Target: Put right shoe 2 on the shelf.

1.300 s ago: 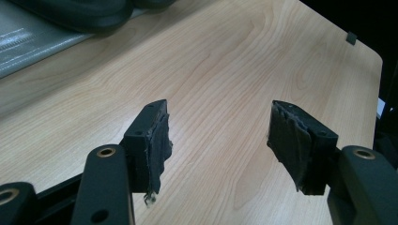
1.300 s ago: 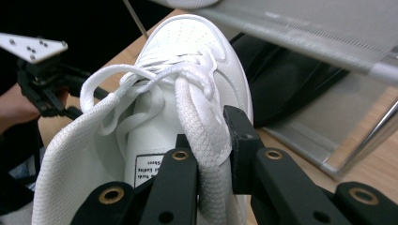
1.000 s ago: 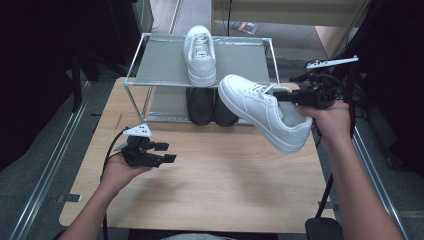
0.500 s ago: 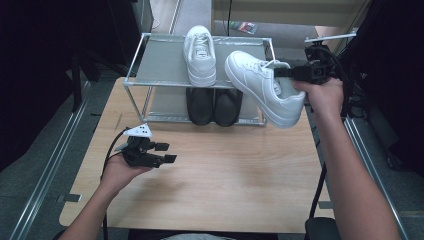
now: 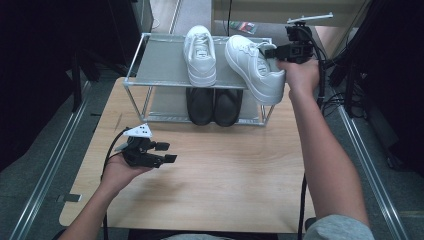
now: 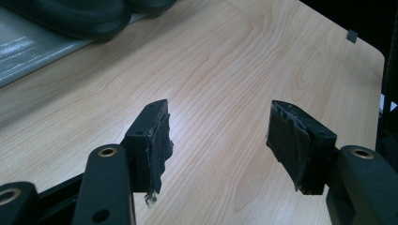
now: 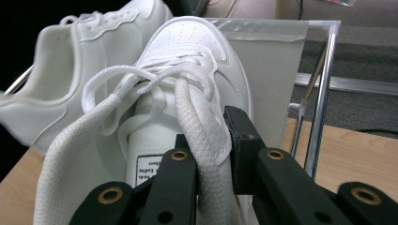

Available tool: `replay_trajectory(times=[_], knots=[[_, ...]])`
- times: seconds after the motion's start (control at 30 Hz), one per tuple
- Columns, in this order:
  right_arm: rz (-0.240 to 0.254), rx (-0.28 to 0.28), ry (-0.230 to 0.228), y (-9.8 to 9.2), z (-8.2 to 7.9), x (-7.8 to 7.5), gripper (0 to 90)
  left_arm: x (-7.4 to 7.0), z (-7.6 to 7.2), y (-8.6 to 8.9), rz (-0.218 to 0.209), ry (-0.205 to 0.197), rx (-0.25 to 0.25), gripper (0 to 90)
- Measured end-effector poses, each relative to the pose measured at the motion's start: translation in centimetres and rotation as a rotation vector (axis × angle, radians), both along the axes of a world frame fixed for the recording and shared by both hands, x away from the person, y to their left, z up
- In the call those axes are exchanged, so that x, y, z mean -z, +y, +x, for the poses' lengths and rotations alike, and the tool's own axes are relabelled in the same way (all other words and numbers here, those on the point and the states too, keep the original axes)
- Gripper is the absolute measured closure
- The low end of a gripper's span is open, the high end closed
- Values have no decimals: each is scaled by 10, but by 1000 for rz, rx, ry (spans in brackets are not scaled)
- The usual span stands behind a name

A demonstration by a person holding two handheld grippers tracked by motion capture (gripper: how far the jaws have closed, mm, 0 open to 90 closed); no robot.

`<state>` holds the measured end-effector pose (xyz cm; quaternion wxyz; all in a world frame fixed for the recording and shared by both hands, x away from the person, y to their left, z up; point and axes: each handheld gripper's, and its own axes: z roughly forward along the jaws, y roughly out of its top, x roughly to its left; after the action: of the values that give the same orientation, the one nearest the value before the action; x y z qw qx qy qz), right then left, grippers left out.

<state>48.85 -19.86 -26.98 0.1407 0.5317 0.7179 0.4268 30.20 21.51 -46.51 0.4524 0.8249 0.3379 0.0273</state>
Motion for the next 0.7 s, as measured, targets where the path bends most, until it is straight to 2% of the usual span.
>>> replay_trajectory(times=[0.03,0.17,0.27,0.3,0.33,0.37,0.47,0.5,0.7], knots=[[11,29,8,5,8,3,821,0,1,-1,3,0,7,399],[20,53,12,15,20,7,820,0,2,-3,4,-1,17,399],[23,82,20,26,30,9,819,0,3,-5,4,-4,31,400],[26,110,21,35,36,10,819,0,3,-6,3,-1,35,399],[26,110,21,35,36,10,819,0,3,-7,7,0,37,399],[15,135,14,45,42,10,817,0,4,-8,8,-3,40,400],[-3,138,5,54,47,10,817,0,5,-10,4,-6,51,400],[-14,147,10,63,52,10,817,0,6,-11,6,-3,59,400],[-35,200,28,84,63,14,809,-1,8,-16,6,-12,77,401]])
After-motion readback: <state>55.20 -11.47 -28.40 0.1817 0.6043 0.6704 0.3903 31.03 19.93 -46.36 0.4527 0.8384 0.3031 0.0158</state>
